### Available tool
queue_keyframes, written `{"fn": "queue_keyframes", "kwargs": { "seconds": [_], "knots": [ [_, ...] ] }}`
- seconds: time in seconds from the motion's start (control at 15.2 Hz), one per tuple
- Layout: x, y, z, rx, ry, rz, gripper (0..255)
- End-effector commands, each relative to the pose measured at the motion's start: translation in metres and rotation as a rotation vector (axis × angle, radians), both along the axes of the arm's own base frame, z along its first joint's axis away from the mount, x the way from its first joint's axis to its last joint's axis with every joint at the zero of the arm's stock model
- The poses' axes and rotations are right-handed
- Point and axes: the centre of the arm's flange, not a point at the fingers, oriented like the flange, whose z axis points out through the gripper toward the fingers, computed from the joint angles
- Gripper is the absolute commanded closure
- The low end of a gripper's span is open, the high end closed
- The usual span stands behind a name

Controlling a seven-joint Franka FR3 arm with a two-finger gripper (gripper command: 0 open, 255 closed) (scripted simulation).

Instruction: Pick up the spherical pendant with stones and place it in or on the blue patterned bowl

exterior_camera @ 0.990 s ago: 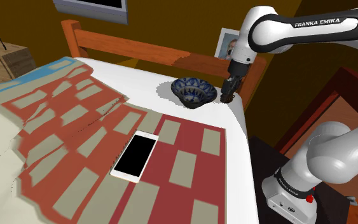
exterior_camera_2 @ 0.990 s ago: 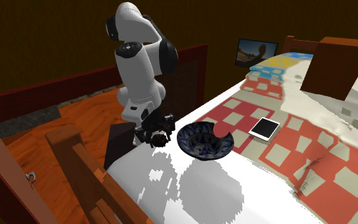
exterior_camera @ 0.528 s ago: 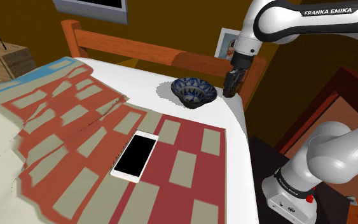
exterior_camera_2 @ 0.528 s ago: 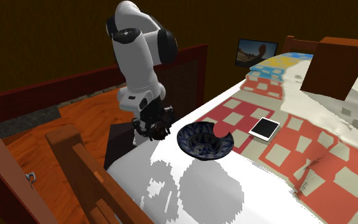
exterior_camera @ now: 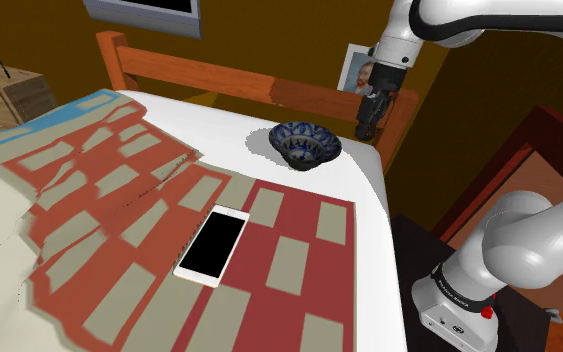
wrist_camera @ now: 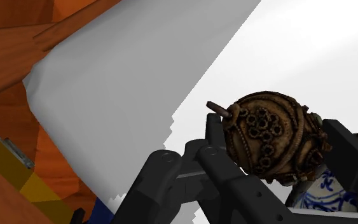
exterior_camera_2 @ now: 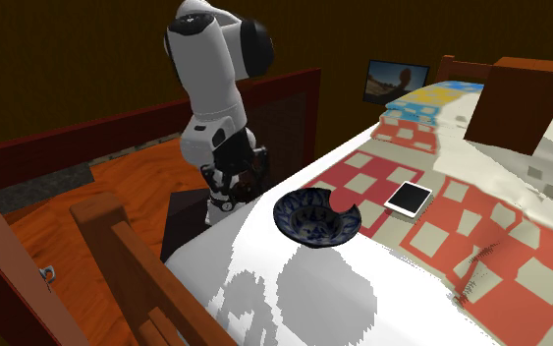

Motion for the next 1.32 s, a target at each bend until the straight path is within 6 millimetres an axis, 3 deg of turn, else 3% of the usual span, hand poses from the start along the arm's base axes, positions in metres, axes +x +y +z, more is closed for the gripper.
{"fn": "queue_keyframes", "kwargs": {
  "seconds": [0.0, 0.86, 1.25],
  "knots": [
    [0.001, 0.0, 0.01, 0.0, 0.0, 0.0, 255],
    [0.001, 0.0, 0.076, 0.0, 0.0, 0.0, 255],
    [0.04, 0.07, 0.075, 0.0, 0.0, 0.0, 255]
  ]
}}
